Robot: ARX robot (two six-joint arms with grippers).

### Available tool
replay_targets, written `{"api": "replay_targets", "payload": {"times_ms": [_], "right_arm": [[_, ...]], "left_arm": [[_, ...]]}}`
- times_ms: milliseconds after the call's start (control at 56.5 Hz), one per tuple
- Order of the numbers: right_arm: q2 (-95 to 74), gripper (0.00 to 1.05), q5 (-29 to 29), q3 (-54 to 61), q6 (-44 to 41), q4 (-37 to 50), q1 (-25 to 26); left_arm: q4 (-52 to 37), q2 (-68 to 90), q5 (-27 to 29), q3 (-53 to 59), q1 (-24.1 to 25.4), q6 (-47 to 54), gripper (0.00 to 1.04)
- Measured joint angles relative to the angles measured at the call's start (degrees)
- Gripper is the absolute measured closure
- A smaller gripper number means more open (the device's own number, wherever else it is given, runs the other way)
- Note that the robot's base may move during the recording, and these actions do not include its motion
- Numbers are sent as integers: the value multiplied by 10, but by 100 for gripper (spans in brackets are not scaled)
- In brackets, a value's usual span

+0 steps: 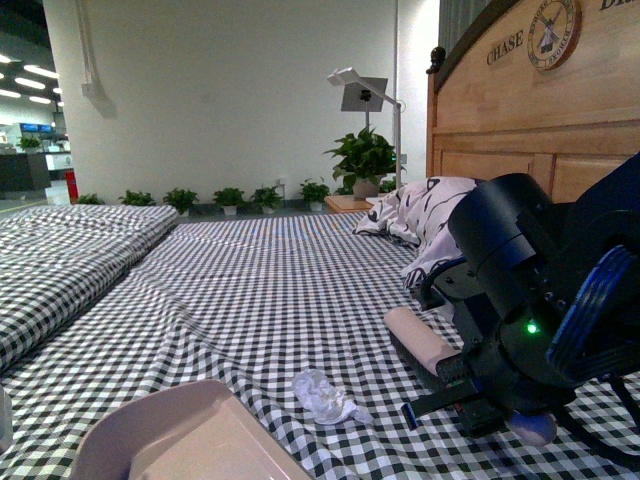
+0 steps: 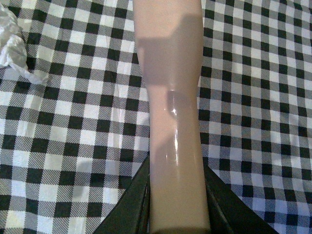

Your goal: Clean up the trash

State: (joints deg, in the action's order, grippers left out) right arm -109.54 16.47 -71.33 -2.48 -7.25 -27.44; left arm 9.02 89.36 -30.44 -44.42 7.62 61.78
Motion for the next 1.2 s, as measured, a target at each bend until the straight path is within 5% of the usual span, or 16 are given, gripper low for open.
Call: {"api": "replay_targets", "payload": {"times_ms": [230, 691, 1205], "right_arm": [[-20, 84, -33, -20, 7, -44, -21], [118, 84, -289, 48, 2, -144, -76], [254, 84, -283, 118, 6, -99, 30]], "left_arm": [[0, 0, 0, 0, 0, 0, 77], [0, 0, 0, 0, 0, 1, 77], [0, 0, 0, 0, 0, 1, 77]]}}
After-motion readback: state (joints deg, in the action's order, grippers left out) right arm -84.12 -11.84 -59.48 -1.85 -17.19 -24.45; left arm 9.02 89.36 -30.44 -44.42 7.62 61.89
